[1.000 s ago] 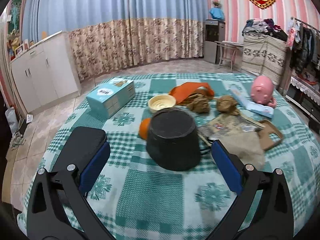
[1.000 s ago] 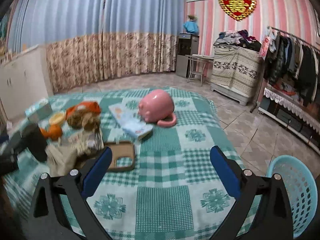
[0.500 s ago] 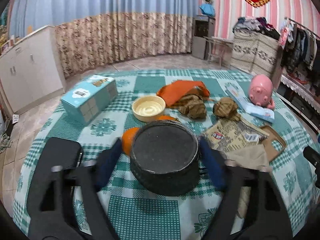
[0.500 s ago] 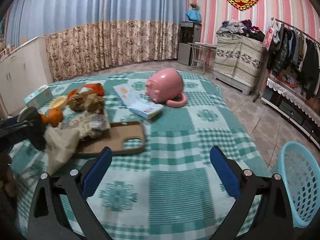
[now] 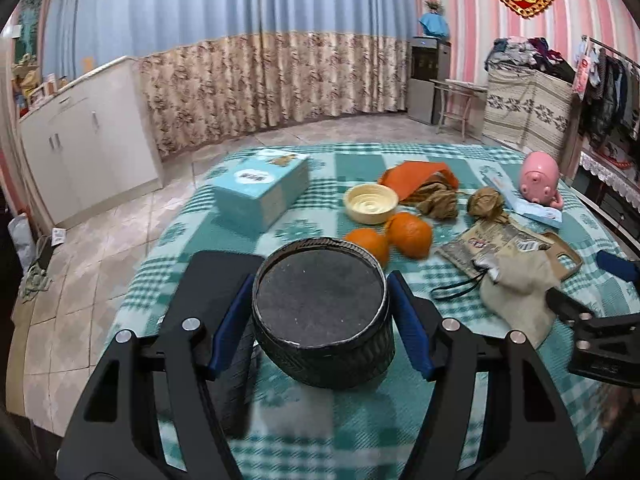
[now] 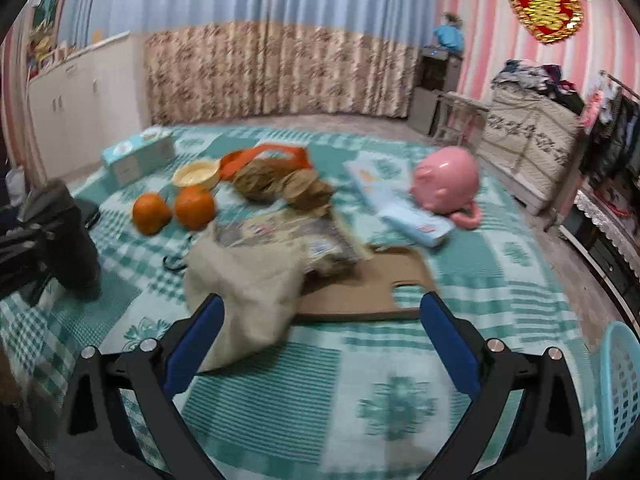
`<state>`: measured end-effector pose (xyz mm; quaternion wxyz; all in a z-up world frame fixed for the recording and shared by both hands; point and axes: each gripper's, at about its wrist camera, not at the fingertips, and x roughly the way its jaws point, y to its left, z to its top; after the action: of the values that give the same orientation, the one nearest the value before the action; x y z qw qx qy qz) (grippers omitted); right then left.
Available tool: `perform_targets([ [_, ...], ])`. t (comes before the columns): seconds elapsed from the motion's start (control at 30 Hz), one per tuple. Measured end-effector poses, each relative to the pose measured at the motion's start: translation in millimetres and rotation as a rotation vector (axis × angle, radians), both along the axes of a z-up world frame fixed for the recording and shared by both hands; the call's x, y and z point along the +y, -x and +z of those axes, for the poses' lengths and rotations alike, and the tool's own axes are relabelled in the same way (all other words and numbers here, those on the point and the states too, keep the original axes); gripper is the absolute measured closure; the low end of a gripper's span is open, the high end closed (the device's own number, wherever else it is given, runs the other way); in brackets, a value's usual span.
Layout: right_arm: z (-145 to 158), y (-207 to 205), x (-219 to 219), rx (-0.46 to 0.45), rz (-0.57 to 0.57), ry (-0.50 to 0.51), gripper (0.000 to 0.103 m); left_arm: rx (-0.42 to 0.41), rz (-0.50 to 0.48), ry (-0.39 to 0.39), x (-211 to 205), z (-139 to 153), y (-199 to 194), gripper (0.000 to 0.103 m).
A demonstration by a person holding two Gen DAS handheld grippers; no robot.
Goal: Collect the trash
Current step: 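Grasp the black cup rim with the left gripper while the right grasps the beige cloth bag, then carry the black cup and beige bag to the blue basket and release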
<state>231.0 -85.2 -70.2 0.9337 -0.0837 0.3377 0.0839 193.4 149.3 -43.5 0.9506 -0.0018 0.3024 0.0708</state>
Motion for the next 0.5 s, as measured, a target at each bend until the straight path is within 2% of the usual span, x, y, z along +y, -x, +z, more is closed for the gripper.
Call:
perform_targets([
  [0.07,-6.2,-4.9,2.0,0.031,0.022,-0.027,0.009,-0.001,0.006,-0.008,2.4,-2.4,3.5,0.037],
  [0.1,-8.3,-6.1,3.9,0.044,0.033,-0.039,0.016,0.004,0.007,-0.007,3.4,-3.2,4.4,0.037],
  [0.13,-11.4,-6.9,6.8,0.057,0.044,-0.043,0.030,0.006,0.005,-0.005,4.1,-3.7,5.1,0.037],
  [0.17,-14.1,-8.9,9.2,0.072,0.060,-0.043,0.039,0.006,0.004,-0.007,3.7,-4.2,6.1,0.037],
  [0.2,-15.8,-9.3,11.0,0.074,0.070,-0.041,0.052,0.005,0.004,-0.014,2.3,-4.1,6.8,0.037],
  [0.27,-15.5,-7.7,13.1,0.064,0.092,-0.039,0.060,-0.003,0.002,-0.030,-0.5,-3.8,9.1,0.037],
  [0.3,-15.1,-6.9,13.3,0.063,0.101,-0.039,0.069,-0.008,0.000,-0.036,-2.6,-3.3,10.7,0.037],
  [0.4,-5.9,0.2,6.3,0.028,0.113,-0.048,0.078,-0.012,-0.014,-0.049,-11.3,-0.1,14.8,0.037],
  [0.5,8.9,9.5,-10.1,-0.011,0.096,-0.086,0.080,-0.030,-0.027,-0.065,-18.5,6.0,20.2,0.037],
])
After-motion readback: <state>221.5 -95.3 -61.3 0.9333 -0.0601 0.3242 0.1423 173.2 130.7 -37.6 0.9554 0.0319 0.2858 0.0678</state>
